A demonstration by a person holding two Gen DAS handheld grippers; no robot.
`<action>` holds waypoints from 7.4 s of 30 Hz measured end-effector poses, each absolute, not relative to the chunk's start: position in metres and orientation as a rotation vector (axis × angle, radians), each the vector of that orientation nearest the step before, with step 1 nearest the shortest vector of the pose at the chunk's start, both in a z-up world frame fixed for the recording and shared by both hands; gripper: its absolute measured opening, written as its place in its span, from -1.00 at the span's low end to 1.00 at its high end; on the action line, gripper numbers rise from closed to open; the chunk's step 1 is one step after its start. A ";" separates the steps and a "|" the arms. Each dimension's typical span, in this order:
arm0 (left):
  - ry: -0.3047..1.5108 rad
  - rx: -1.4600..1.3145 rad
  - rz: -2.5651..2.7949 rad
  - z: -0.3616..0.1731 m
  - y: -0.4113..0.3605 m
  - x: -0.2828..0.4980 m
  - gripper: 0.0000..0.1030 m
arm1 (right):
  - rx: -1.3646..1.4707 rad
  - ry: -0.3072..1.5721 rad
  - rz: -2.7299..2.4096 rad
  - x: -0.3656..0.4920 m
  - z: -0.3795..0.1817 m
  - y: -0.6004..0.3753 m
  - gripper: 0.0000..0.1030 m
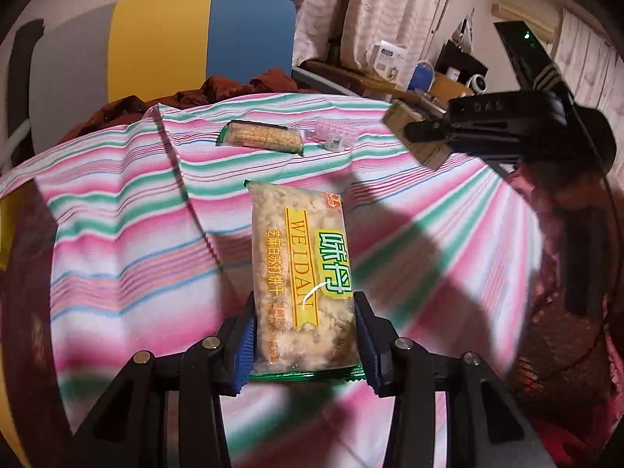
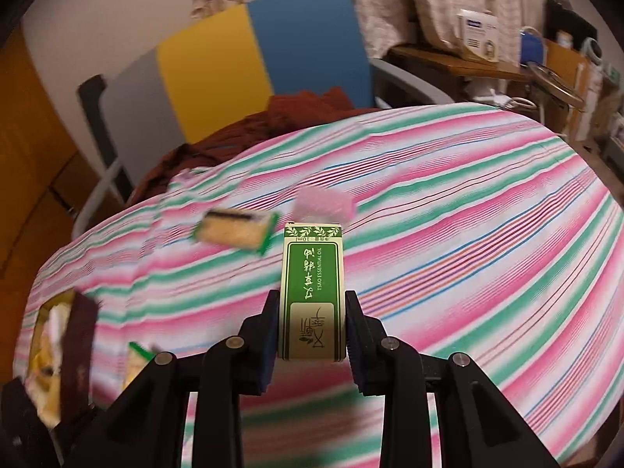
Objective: Organize objects
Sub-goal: 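Lift the green box and WEIDAN packet and carry them to the gold tray, then lower both items into the gold tray and open both grippers, then move both grippers back from the tray to the cracker sleeve and hair roller, then grasp the pink hair roller with the right gripper while the left gripper grasps the cracker sleeve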
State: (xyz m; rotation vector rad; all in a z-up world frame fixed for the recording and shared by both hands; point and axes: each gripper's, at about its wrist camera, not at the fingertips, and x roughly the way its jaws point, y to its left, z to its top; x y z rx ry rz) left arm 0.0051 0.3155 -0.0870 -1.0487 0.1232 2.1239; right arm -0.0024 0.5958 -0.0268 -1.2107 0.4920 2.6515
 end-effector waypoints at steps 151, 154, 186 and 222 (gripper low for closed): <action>-0.159 -1.310 2.041 -0.046 0.257 -0.045 0.40 | -1.455 0.473 2.591 -0.024 -0.048 0.521 0.20; -0.122 -1.337 2.060 -0.052 0.273 -0.054 0.40 | -1.430 0.490 2.532 -0.032 -0.055 0.551 0.22; -0.031 -1.476 2.164 -0.093 0.399 -0.151 0.40 | -1.249 0.591 2.469 -0.146 -0.092 0.670 0.37; -0.036 -1.746 2.220 -0.103 0.523 -0.274 0.50 | -1.125 0.921 2.377 -0.119 -0.067 0.716 0.37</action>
